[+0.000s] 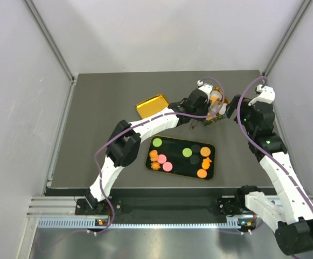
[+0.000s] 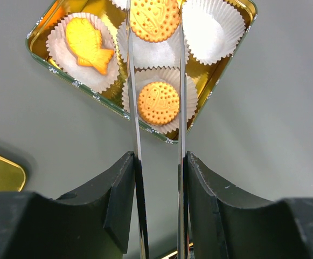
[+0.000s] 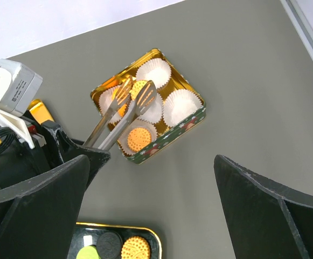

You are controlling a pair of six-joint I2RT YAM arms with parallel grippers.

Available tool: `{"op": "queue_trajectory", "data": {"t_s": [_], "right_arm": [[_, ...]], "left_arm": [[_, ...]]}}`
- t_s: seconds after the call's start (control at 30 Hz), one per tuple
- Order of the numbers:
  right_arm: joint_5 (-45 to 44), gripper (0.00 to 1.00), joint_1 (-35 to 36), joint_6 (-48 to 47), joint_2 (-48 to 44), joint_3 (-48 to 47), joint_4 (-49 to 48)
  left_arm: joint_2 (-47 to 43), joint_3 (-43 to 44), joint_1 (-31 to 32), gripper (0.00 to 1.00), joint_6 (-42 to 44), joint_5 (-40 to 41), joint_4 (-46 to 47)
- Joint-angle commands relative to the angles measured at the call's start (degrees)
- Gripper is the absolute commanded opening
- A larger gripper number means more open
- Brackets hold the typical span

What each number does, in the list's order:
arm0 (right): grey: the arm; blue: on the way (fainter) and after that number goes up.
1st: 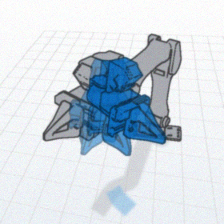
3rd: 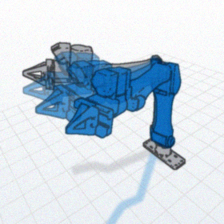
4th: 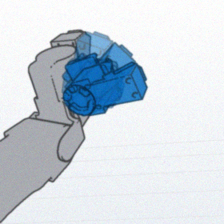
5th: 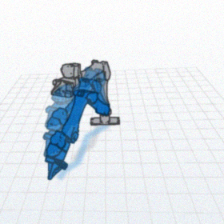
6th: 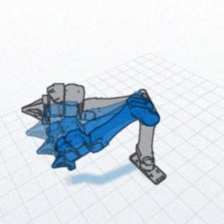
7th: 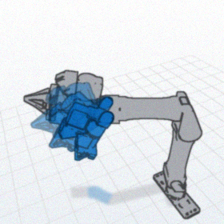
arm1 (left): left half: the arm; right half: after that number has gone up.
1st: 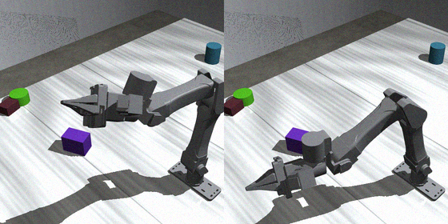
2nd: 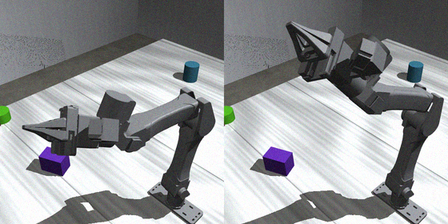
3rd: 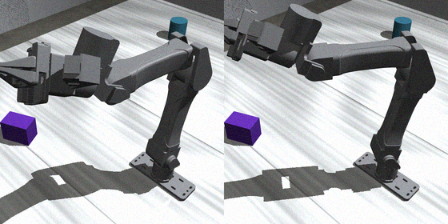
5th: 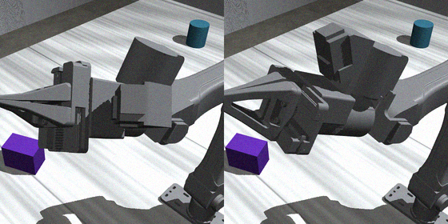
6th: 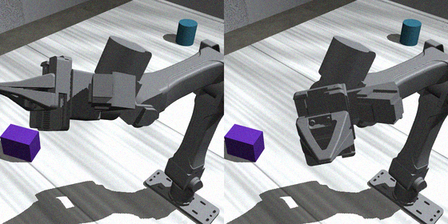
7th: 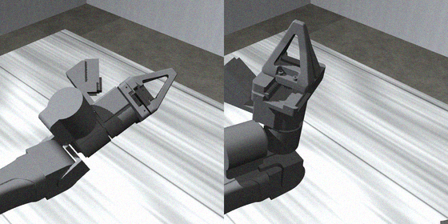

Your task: Pack the cookies

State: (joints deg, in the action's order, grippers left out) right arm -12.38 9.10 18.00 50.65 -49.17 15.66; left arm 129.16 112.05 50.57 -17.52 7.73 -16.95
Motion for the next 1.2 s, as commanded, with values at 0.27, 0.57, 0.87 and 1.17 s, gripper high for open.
{"op": "queue_trajectory", "data": {"t_s": [0.27, 0.57, 0.87, 1.17], "right_arm": [[-0.36, 1.00, -0.93, -0.68, -1.00, -0.75, -1.16], [-0.19, 1.00, -1.02, -0.60, -0.91, -0.67, -1.25], [-0.19, 1.00, -0.93, -0.60, -0.91, -0.75, -1.16], [-0.10, 1.00, -0.93, -0.68, -0.91, -0.75, -1.16]], "left_arm": [[-0.49, -1.39, 0.06, 0.41, -1.11, -0.43, 3.41], [-0.58, -1.92, -0.03, 0.43, -1.20, -0.34, 3.24], [-0.14, -1.31, 0.06, 0.46, -0.94, -0.43, 2.80], [-0.58, -1.22, -0.03, 0.53, -0.76, -0.70, 2.71]]}}
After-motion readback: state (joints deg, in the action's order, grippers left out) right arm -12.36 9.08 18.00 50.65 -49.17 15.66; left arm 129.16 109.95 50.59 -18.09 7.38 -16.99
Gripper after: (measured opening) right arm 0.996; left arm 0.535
